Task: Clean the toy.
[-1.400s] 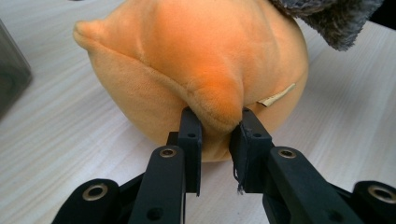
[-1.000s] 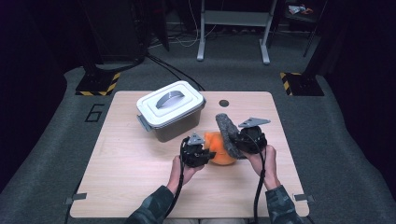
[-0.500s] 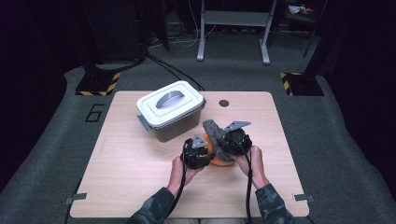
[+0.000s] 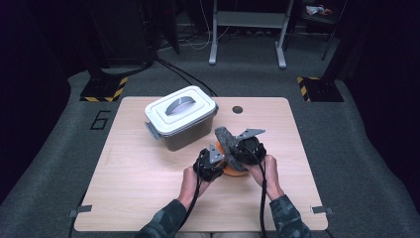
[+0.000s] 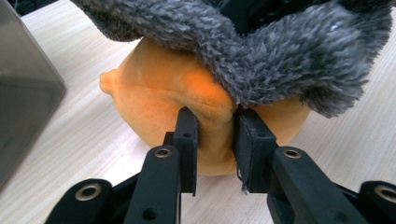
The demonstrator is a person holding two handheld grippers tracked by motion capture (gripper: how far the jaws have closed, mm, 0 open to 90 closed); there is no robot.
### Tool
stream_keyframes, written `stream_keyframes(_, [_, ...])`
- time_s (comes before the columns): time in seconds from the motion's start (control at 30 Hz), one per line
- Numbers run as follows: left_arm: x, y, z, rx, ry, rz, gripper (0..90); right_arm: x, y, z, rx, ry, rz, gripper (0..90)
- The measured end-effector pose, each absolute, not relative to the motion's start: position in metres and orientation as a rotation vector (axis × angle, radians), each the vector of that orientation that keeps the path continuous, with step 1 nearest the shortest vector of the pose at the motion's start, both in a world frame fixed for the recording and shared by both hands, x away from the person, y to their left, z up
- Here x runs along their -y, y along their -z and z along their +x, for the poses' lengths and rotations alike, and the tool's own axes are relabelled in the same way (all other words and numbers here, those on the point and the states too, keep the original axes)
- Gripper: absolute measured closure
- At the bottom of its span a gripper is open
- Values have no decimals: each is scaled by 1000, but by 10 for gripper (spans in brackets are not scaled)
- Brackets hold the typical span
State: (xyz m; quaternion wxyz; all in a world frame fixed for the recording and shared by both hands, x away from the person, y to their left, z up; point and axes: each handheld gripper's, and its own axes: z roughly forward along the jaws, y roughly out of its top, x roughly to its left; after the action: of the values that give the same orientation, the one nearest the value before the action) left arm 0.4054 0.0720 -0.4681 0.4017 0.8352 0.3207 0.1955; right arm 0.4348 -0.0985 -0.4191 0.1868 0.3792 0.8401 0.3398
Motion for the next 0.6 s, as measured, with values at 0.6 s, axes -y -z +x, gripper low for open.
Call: stream_keyframes(0.6, [-75,468,407,-821,-479,2101,740,116,419,434,-2314,-943,1150,745])
